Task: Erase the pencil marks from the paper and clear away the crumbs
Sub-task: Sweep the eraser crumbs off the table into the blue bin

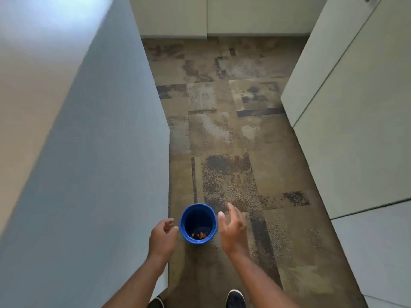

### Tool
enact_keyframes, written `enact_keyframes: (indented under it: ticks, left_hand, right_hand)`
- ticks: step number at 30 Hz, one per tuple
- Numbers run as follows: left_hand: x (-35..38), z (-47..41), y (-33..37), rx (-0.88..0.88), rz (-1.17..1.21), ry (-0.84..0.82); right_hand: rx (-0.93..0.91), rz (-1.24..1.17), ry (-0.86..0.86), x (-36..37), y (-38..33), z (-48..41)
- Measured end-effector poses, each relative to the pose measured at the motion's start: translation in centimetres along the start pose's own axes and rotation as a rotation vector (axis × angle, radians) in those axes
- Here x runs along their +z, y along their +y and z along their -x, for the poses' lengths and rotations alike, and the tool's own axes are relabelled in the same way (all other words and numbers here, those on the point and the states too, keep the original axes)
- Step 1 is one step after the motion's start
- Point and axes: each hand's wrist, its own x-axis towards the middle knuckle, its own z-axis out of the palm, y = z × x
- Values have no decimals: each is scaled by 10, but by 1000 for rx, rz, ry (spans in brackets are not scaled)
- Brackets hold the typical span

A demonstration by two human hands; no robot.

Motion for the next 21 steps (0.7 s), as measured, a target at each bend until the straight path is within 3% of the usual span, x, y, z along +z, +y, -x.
enact_keyframes:
  ticks: [10, 21]
  left_hand:
    - [107, -160, -146, -239, 40, 44]
    - [182, -294, -261, -371, 49, -58]
  right_hand:
    - [315, 26, -174, 130, 178, -88]
    - [468, 145, -256, 244, 287, -161]
